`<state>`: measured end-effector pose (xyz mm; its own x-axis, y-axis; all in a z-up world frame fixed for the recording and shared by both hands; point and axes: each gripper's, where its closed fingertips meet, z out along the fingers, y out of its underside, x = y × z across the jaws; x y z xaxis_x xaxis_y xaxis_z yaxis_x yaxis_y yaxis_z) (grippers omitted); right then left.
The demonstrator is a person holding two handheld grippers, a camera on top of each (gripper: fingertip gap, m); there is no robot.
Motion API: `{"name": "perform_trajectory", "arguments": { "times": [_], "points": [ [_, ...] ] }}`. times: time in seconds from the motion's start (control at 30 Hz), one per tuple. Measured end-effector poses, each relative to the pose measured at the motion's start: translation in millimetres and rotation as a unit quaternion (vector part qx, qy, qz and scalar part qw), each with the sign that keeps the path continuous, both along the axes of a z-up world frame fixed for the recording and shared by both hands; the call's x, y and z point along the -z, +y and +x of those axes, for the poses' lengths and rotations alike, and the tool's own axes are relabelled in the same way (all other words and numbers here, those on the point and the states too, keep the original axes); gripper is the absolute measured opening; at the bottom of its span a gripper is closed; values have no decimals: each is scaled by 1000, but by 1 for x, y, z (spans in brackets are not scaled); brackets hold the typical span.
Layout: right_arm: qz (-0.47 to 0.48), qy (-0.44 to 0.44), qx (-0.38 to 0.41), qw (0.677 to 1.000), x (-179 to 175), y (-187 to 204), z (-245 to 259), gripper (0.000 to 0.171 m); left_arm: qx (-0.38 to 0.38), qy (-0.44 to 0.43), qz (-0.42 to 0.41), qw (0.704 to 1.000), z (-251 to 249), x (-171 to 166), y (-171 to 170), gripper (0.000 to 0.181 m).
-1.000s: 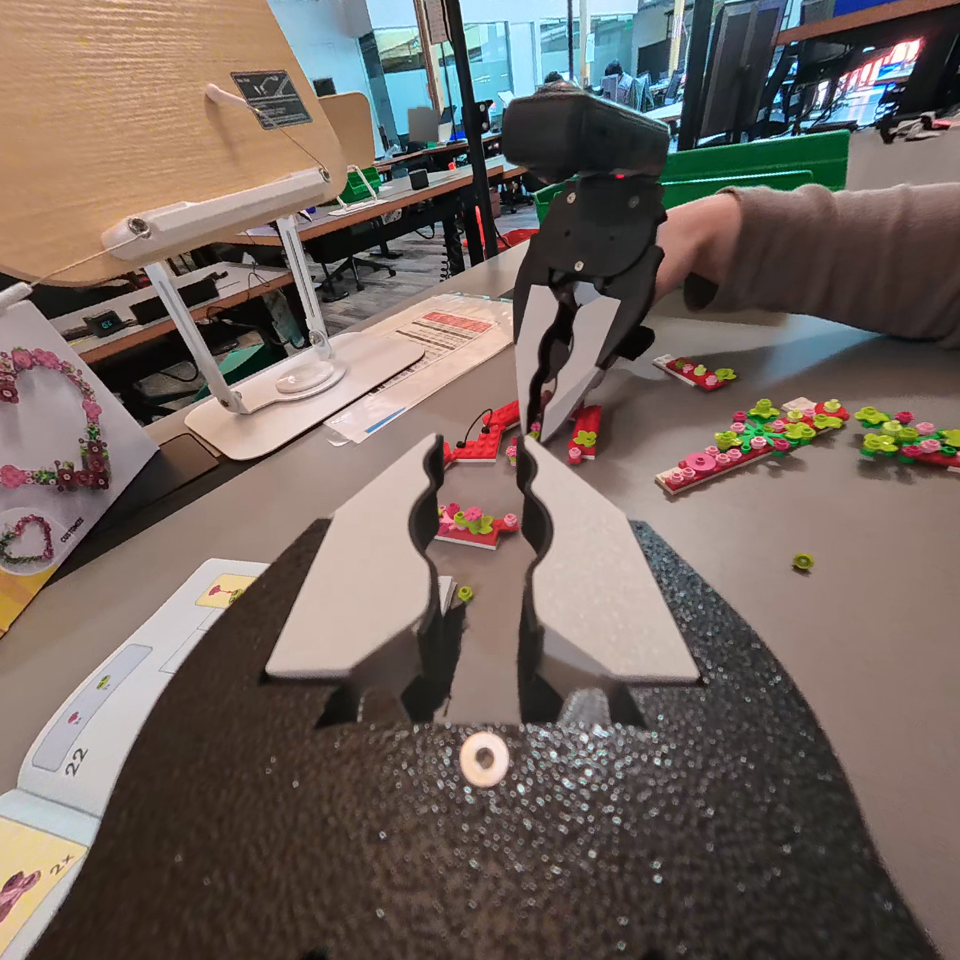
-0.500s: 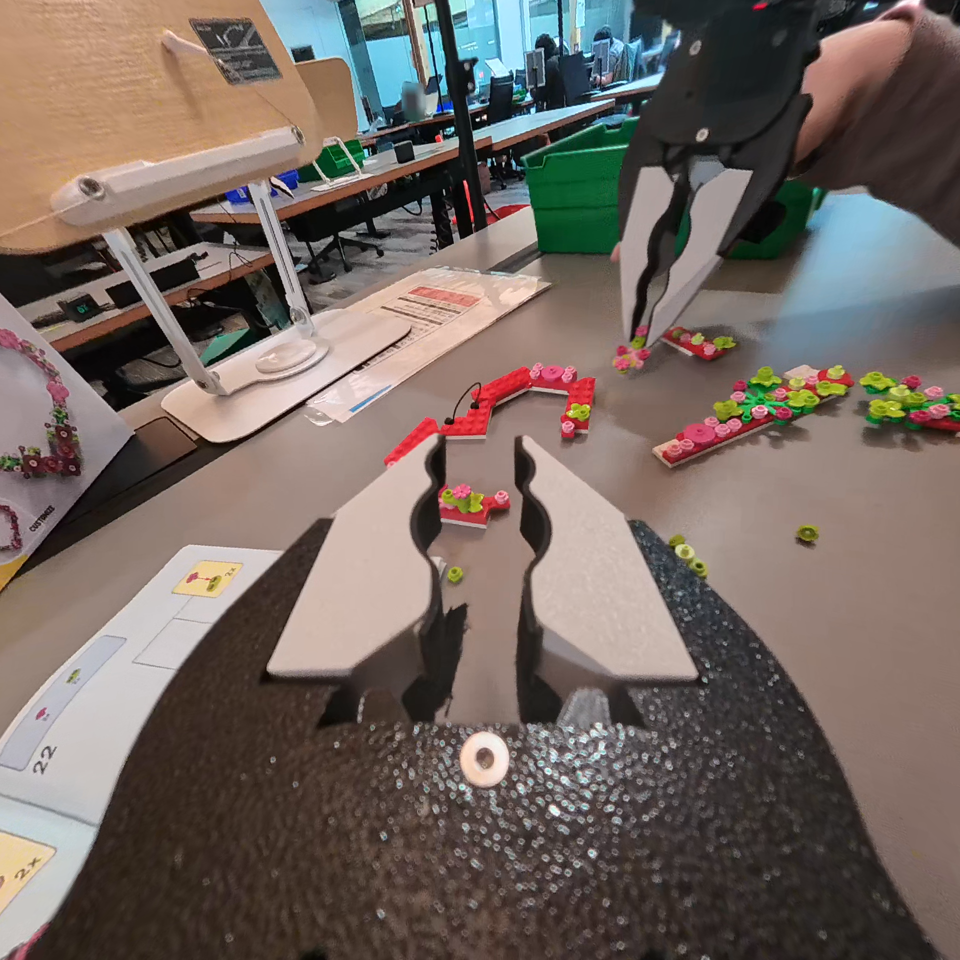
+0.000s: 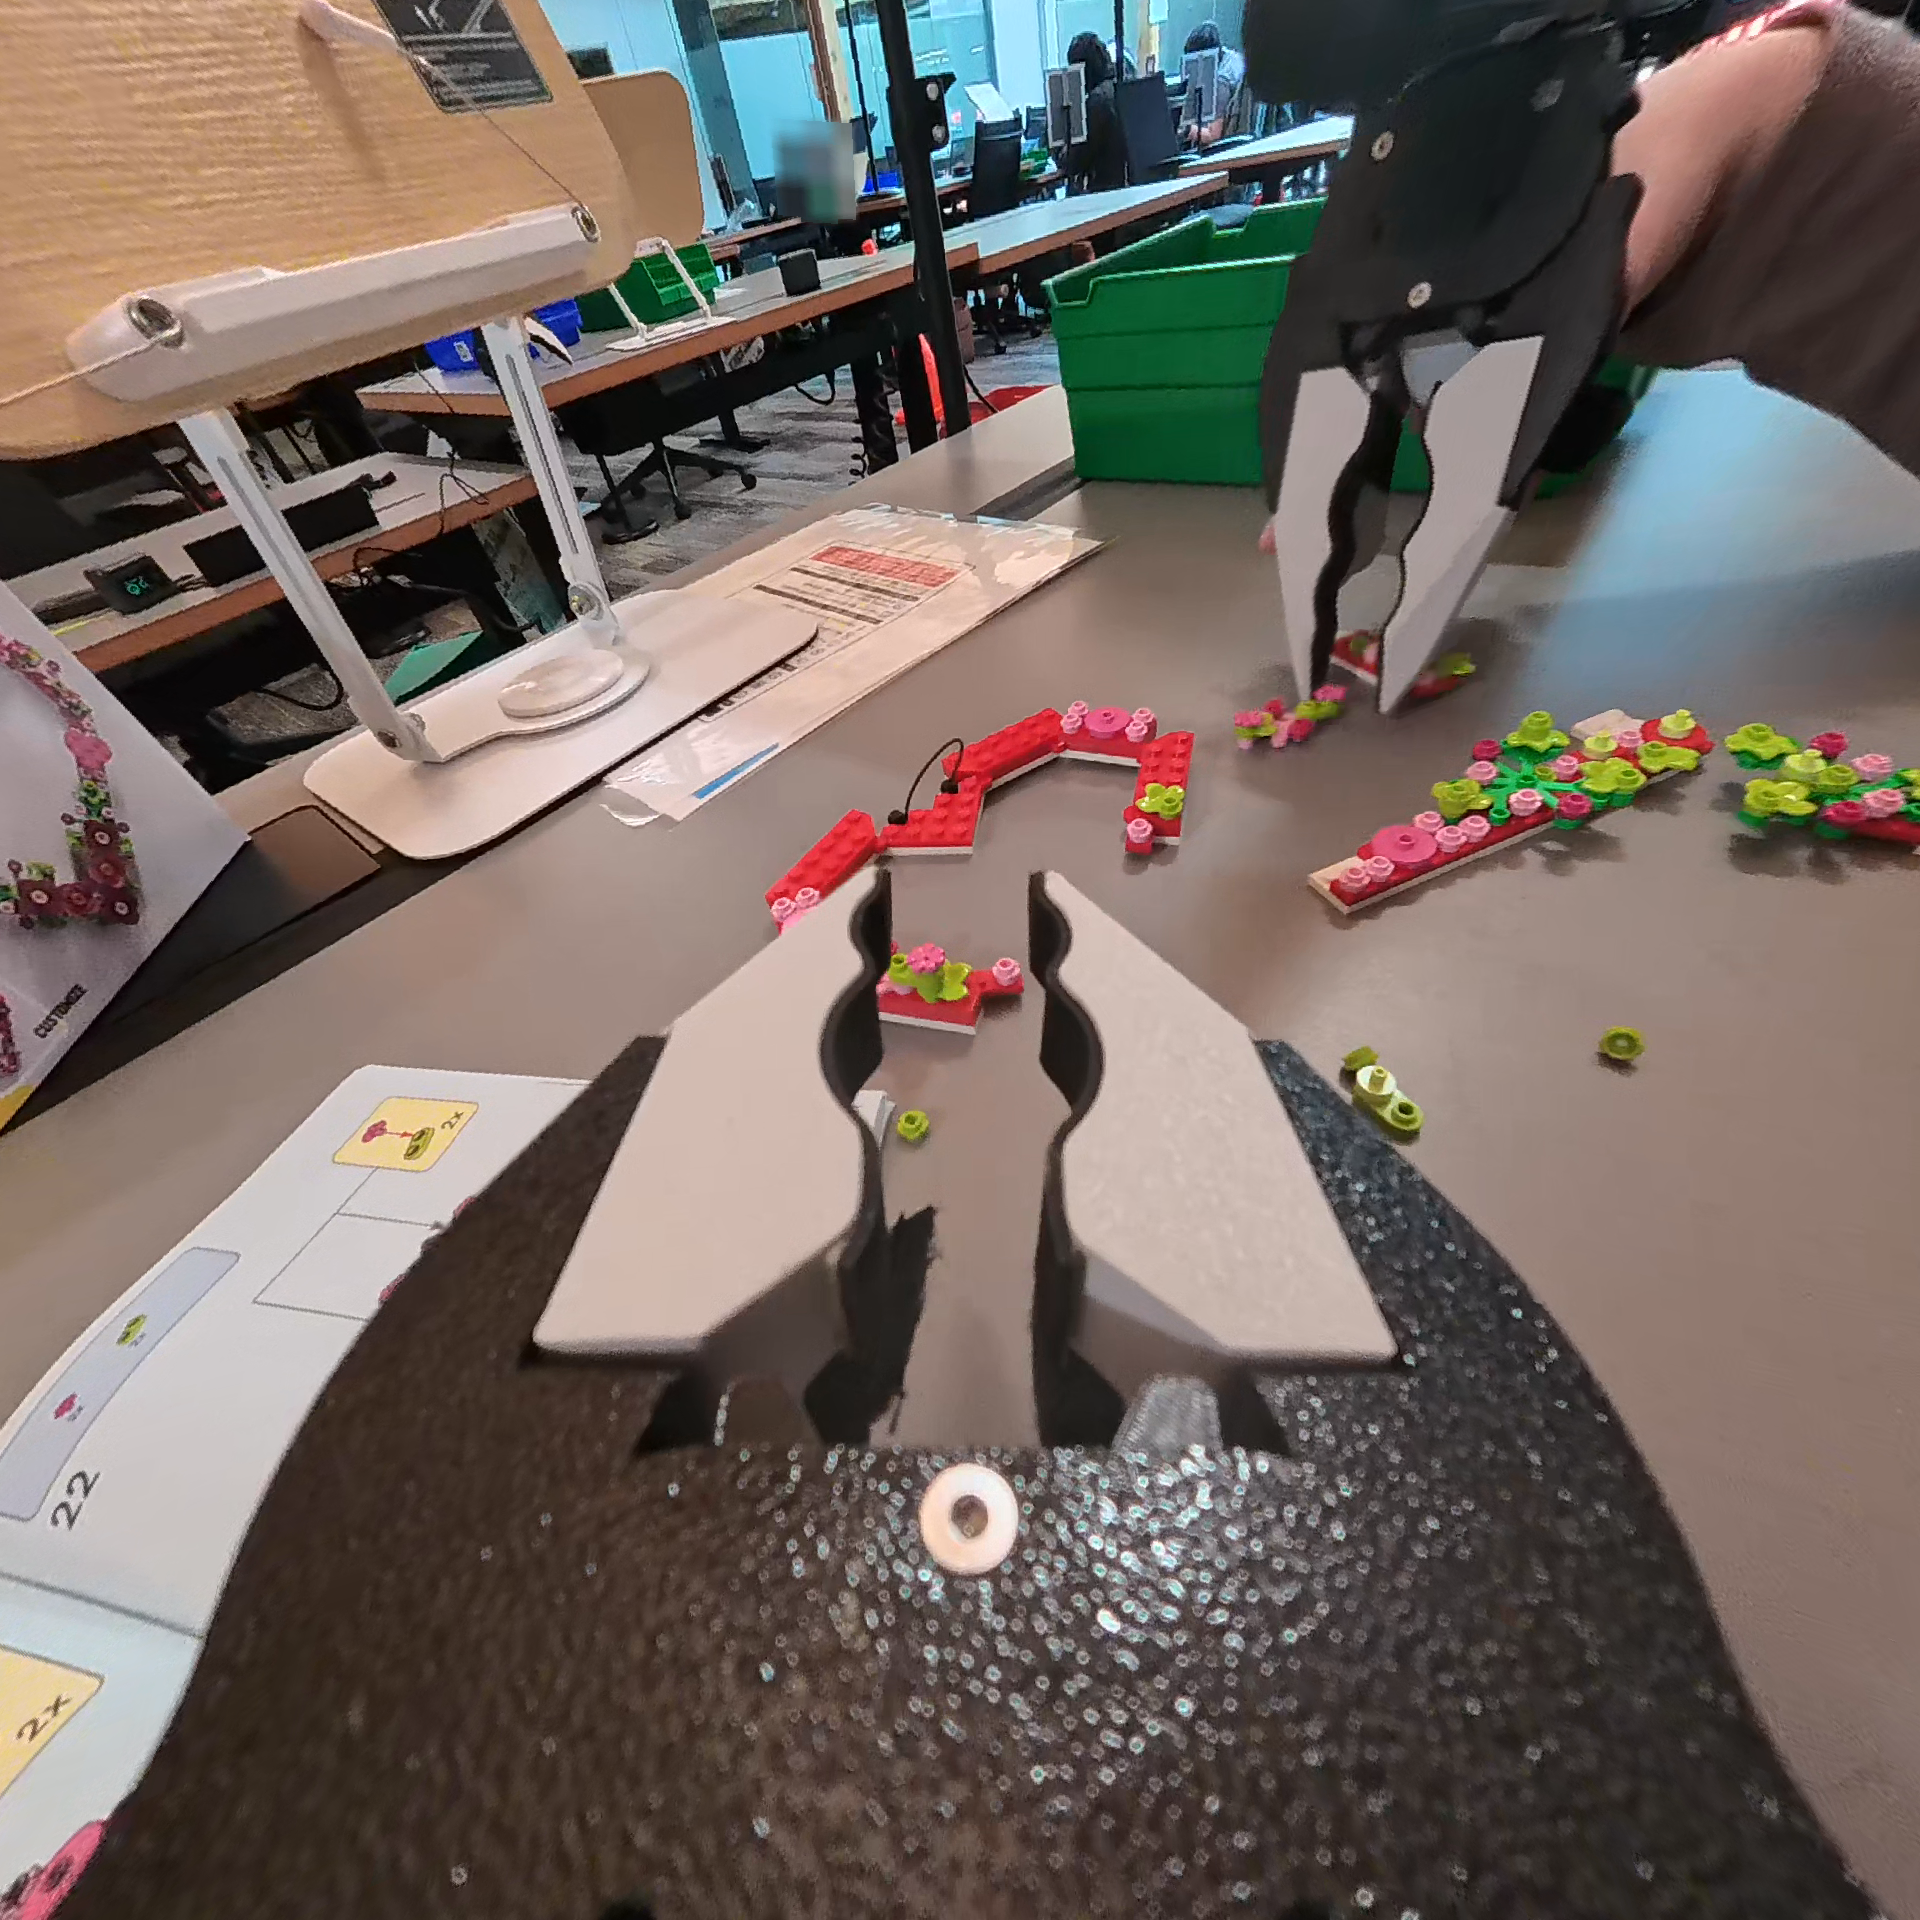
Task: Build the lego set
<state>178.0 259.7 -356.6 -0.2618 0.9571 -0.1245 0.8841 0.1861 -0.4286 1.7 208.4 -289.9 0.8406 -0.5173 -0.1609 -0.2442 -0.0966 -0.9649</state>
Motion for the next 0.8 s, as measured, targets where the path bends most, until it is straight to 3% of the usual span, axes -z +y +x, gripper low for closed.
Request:
{"name": "perform_trajectory", "arguments": {
  "times": [0.17,0.4,0.6,0.7,0.8],
  "points": [
    [-32,25,-60,997,-8,-28,-8,23,7,3,-5,1000,3,3,-1,24],
    [30,23,-51,998,-2,1,-1,18,11,6,-8,1000,5,4,-1,24],
    [4,19,-74,997,1,-13,-3,17,12,6,-12,1000,5,6,-1,24],
    [4,60,-83,995,-2,-19,-19,28,13,8,-11,1000,5,6,-1,23],
    [0,94,-84,992,-7,-17,-27,27,13,9,-11,1000,6,6,-1,23]
  ]
}}
